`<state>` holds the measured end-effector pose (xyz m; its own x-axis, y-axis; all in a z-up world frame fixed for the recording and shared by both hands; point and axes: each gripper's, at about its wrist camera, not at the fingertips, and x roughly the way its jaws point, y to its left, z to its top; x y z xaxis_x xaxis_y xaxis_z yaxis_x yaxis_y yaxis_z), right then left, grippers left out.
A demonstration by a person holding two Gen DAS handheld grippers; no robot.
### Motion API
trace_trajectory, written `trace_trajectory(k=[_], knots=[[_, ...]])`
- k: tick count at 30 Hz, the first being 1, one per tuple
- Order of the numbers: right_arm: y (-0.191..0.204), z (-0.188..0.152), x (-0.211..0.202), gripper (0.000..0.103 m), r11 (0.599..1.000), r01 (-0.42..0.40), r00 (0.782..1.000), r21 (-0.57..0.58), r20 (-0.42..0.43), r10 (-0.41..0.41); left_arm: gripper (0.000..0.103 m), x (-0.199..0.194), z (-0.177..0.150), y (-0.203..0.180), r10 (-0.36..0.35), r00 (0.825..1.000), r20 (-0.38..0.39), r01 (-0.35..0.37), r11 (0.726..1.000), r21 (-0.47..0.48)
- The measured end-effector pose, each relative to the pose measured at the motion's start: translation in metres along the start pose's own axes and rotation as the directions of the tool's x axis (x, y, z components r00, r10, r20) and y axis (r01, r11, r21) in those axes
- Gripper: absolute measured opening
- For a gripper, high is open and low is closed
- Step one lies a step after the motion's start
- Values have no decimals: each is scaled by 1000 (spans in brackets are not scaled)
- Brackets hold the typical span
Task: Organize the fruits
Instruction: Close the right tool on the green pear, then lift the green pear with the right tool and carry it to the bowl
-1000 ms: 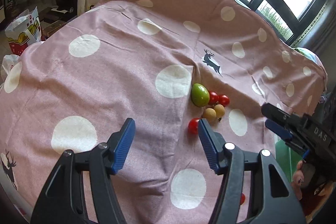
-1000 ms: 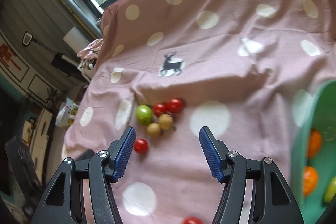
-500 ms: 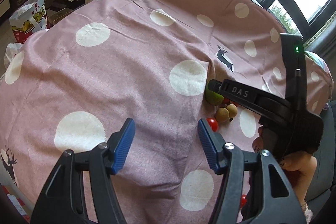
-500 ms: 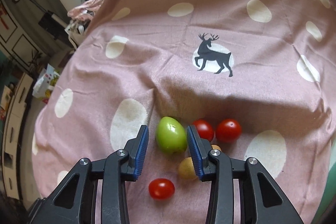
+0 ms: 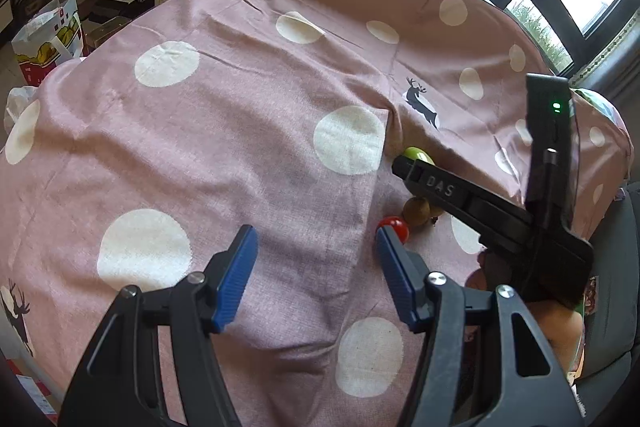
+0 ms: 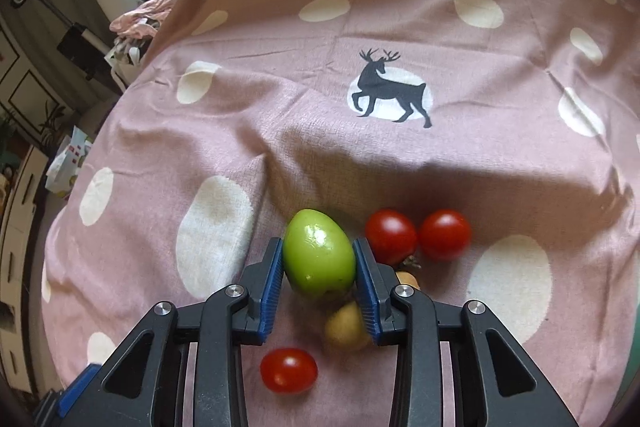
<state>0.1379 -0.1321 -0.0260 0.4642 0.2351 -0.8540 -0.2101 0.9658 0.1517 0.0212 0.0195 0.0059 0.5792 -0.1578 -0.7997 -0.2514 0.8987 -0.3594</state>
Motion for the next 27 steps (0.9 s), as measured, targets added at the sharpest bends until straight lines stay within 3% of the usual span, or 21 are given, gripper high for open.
trace_trajectory(k=[5, 9, 16, 23, 27], knots=[[-16, -20, -48, 37, 996, -88, 996, -2, 22, 88, 61, 0, -5, -10, -26, 1000, -2, 26, 999, 33], [-37, -54, -75, 37, 995, -97, 995, -9, -13, 96, 60, 4, -11, -24, -47, 999, -20, 48, 996, 73], [-78, -102, -79, 36, 996, -82, 992, 45, -95, 86, 56, 12, -26, -49, -68, 997, -42, 73, 987, 141], [-94, -107, -69, 37, 999, -14, 992, 52, -123, 20, 53, 22, -36, -61, -86, 994, -72, 96, 984, 147], [-100, -107, -73, 37, 998, -25, 992, 60, -124, 32, 53, 26, -40, -65, -78, 994, -70, 88, 986, 141]])
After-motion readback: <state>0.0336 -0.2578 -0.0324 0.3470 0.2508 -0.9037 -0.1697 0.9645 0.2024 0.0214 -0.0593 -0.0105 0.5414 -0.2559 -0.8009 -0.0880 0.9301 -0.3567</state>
